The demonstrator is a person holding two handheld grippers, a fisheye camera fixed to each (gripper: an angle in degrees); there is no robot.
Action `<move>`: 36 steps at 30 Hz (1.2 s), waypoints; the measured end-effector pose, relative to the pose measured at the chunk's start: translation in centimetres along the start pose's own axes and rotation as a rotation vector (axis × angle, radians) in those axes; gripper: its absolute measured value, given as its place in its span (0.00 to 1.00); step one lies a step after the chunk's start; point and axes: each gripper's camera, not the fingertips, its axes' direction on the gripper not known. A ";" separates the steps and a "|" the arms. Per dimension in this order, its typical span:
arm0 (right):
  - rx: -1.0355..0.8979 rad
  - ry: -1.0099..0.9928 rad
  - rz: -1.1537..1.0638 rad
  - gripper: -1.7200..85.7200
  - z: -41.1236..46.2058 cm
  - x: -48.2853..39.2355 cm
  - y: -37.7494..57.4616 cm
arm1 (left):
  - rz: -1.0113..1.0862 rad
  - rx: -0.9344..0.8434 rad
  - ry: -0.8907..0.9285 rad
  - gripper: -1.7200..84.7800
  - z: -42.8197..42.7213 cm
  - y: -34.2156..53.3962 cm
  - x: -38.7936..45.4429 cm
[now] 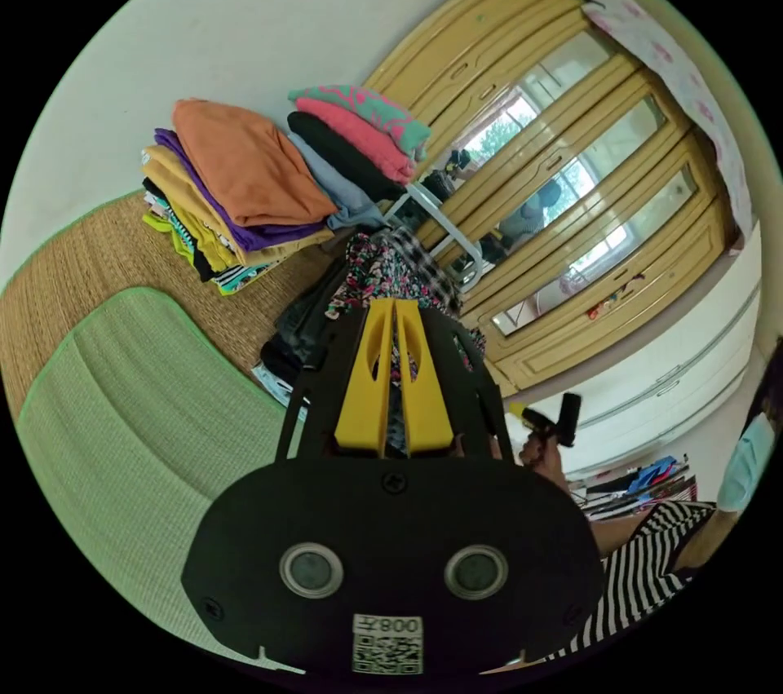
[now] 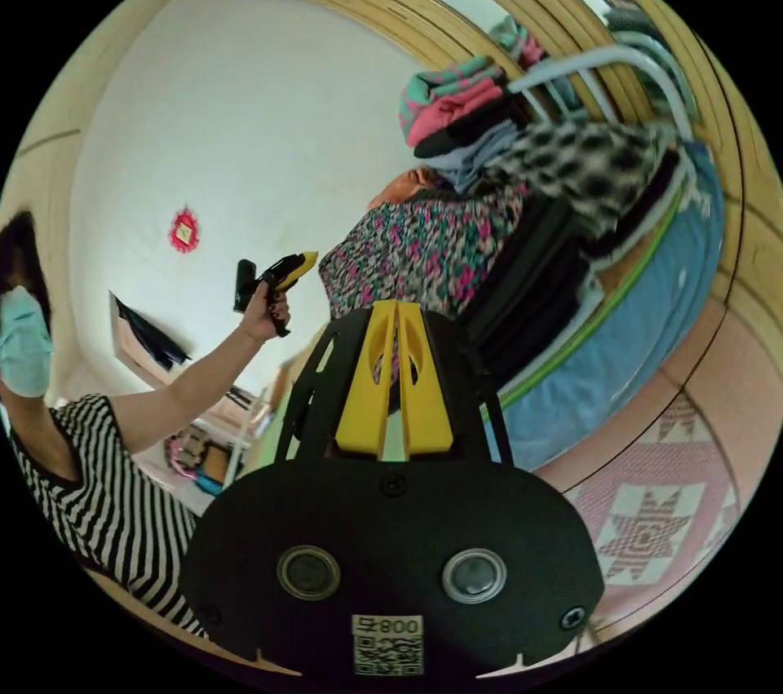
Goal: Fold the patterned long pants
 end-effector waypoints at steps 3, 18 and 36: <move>0.020 0.165 -0.144 0.02 2.0 -3.5 -5.1 | 0.004 -0.092 -0.046 0.02 1.9 -0.8 1.0; -0.085 0.571 -0.182 0.02 12.9 -2.1 -8.5 | 0.018 -0.121 -0.101 0.02 2.6 -2.2 4.3; -0.072 0.247 -0.318 0.02 14.6 -7.3 -6.4 | -0.012 0.053 0.057 0.02 4.6 1.1 2.5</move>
